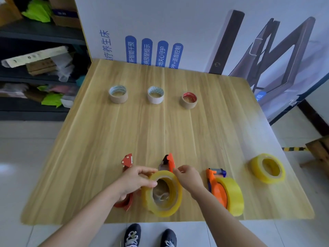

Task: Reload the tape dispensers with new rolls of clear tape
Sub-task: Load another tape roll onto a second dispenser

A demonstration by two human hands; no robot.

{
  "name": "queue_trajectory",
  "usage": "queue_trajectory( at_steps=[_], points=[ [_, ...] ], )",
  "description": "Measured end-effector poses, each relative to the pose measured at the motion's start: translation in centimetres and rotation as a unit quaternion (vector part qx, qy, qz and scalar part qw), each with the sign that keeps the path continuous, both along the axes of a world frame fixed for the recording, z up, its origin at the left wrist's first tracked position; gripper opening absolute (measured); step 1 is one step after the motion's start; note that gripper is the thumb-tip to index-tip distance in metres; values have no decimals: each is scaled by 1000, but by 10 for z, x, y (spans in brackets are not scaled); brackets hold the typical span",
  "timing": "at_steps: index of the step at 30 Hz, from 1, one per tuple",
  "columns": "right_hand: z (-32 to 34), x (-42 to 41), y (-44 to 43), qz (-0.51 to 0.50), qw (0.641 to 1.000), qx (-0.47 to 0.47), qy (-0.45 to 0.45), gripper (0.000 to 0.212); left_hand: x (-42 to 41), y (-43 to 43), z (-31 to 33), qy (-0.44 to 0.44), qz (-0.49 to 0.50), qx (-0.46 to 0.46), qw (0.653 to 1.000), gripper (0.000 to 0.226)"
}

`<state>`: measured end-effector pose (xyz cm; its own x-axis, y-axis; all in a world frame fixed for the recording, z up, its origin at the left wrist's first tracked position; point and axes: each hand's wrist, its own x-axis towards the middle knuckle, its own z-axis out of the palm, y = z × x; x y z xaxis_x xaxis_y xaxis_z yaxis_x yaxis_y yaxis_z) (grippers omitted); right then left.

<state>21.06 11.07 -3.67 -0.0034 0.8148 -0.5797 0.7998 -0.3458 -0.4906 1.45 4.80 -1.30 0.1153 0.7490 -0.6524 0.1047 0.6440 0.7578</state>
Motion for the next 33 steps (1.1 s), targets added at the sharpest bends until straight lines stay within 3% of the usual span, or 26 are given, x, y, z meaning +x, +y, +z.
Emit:
queue_trajectory(
  at_steps=[10, 19, 23, 26, 28, 30, 33],
  points=[
    [-7, 4, 12, 62, 997, -17, -38, 17, 5, 4, -18, 29, -37, 7, 999, 43],
    [2, 9, 23, 132, 978, 95, -132, 27, 5, 16, -12, 95, -91, 29, 991, 41],
    [0, 10, 18, 97, 978, 162, -94, 37, 9, 19, -9, 81, -74, 46, 993, 42],
    [5, 15, 12, 79, 962, 262, 12, 36, 9, 23, -8, 50, -39, 53, 997, 41],
    [10, 20, 11, 124, 965, 222, 58, 39, 9, 26, -9, 47, -32, 55, 997, 41],
    [13, 24, 8, 190, 968, 154, 49, 36, 10, 28, -12, 49, -37, 54, 997, 41],
    [9, 25, 3, 238, 961, 137, 30, 28, 11, 26, -20, 67, -38, 46, 996, 42]
  ],
)
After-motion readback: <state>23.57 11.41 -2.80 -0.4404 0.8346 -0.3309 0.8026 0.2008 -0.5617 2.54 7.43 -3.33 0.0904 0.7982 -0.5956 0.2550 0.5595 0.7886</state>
